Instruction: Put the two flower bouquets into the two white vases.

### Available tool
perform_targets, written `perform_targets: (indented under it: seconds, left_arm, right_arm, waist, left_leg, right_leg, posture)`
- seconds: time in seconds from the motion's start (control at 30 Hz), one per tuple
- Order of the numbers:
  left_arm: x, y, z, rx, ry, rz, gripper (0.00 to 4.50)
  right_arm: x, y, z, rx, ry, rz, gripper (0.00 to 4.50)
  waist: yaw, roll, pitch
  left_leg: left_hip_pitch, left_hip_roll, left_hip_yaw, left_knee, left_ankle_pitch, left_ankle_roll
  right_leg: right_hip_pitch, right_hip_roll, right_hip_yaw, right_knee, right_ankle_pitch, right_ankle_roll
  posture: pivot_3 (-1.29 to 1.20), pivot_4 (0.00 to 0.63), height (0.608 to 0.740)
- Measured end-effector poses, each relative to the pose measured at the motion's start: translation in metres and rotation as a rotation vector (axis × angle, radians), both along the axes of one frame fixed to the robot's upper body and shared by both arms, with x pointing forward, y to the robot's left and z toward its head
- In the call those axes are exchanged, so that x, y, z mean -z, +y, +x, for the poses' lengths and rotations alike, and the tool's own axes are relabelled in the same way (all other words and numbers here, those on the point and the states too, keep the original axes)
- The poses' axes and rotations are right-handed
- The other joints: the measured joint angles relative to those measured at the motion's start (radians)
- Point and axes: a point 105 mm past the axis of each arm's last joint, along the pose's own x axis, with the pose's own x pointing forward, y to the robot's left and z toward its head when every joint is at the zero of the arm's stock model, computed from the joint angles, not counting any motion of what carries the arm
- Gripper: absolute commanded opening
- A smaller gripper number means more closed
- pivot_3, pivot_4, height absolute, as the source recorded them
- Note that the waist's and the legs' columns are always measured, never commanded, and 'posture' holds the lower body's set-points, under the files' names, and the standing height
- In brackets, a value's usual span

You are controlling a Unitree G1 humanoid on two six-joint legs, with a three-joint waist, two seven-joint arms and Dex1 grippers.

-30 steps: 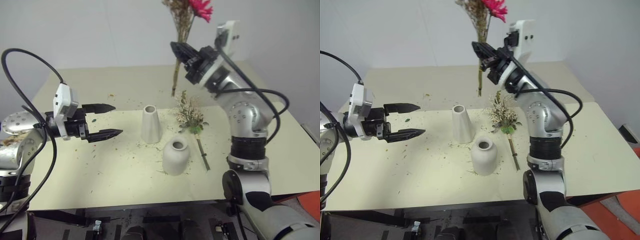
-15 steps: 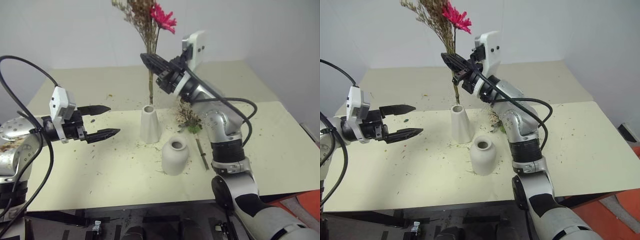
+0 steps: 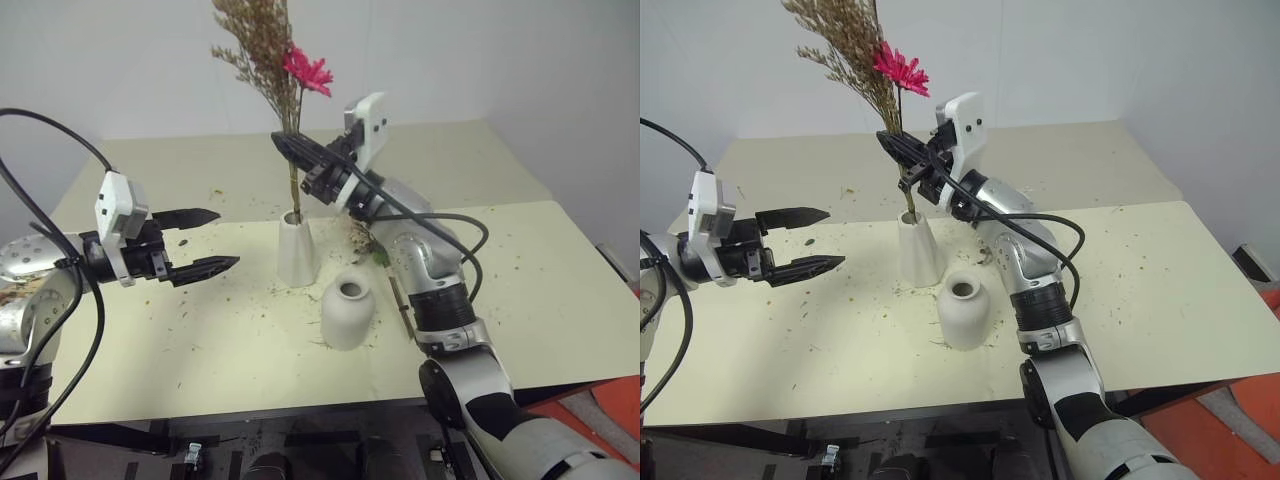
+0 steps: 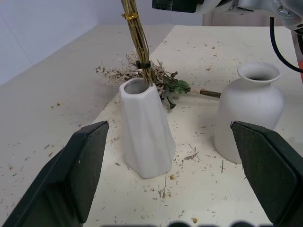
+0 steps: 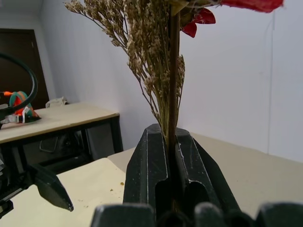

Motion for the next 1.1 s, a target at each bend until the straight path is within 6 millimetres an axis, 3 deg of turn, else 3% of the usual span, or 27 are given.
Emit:
perform_targets:
  seconds: [0.57,1.1]
  left_arm:
    - [0.001,0.004,-0.002,-0.008,0.005,0.012,4.5]
    - [0.001,0.003,-0.004,-0.008,0.002,0.014,4.5]
  right_arm:
    - [-0.011,-0.005,0.001,-0.011,0.017,0.012,0.03]
    - [0.007,0.006,0.016,-0.001,0.062,-0.011,0.03]
  waist:
    - [0.002,0.0,0.0]
    - [0.001,0.0,0.0]
  left_leg:
    - [-0.001,0.0,0.0,-0.001,0.0,0.0]
    - [-0.001,0.0,0.0,-0.001,0.0,0.0]
  right_leg:
    - [-0.001,0.0,0.0,0.0,0.0,0.0]
    - [-0.001,0.0,0.0,-0.001,0.0,0.0]
  posture:
    - [0.0,0.15,0.74]
    - [0.0,0.15,0.74]
